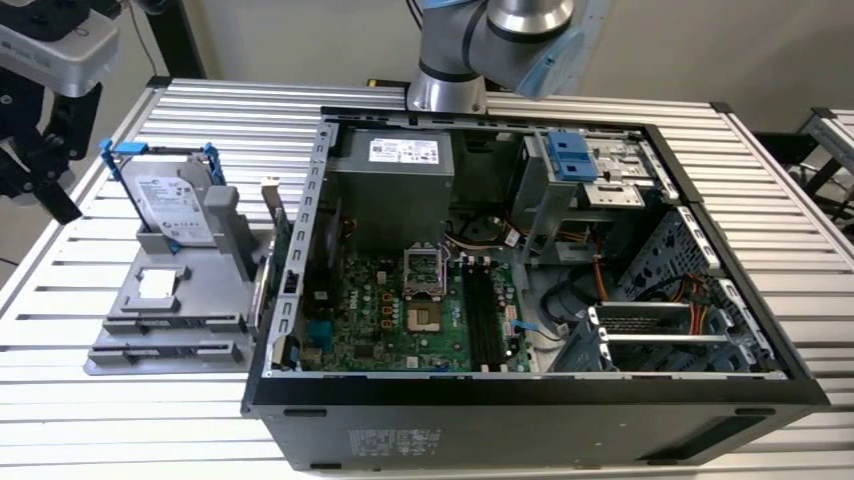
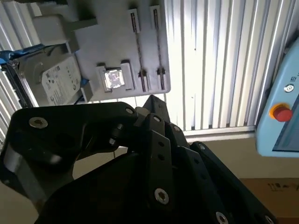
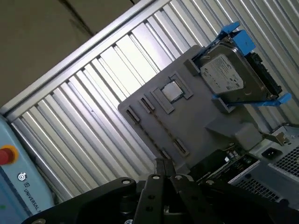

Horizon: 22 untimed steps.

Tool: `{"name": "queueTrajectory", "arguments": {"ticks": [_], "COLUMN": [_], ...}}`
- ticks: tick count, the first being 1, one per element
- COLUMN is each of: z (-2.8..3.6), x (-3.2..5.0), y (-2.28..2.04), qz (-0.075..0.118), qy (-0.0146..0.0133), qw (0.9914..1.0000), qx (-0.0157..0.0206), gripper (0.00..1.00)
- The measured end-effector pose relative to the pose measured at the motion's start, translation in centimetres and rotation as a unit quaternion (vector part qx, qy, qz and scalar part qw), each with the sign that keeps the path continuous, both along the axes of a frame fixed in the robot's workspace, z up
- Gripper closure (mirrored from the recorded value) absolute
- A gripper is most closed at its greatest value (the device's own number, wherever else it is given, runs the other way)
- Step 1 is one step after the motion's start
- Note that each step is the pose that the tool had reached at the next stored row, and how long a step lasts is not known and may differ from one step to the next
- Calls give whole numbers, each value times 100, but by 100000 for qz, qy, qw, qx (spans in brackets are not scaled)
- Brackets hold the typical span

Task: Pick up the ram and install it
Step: 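Pick up the ram and move it above insertion slot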

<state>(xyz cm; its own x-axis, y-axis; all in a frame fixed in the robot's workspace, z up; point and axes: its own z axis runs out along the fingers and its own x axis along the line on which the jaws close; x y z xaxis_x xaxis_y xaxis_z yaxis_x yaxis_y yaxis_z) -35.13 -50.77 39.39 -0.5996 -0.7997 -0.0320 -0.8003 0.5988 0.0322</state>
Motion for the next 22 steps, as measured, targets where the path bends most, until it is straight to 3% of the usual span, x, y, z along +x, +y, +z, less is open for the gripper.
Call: {"name": "queueTrajectory", "arguments": {"ticks": [5, 8, 11, 14, 17, 20, 22], "z": [0, 1, 0, 0, 0, 0, 0], "x": [0, 1, 1, 1, 1, 1, 1], "y": [0, 0, 0, 0, 0, 0, 0], "qz": [4551, 7300, 10021, 12755, 15419, 18109, 19930], "qy": [4, 5, 4, 2, -7, -41, -112], "qw": [99896, 99733, 99497, 99183, 98804, 98347, 97994], "qx": [-3, -4, -1, -1, -2, -8, -19], "gripper": [100, 100, 100, 100, 100, 100, 100]}}
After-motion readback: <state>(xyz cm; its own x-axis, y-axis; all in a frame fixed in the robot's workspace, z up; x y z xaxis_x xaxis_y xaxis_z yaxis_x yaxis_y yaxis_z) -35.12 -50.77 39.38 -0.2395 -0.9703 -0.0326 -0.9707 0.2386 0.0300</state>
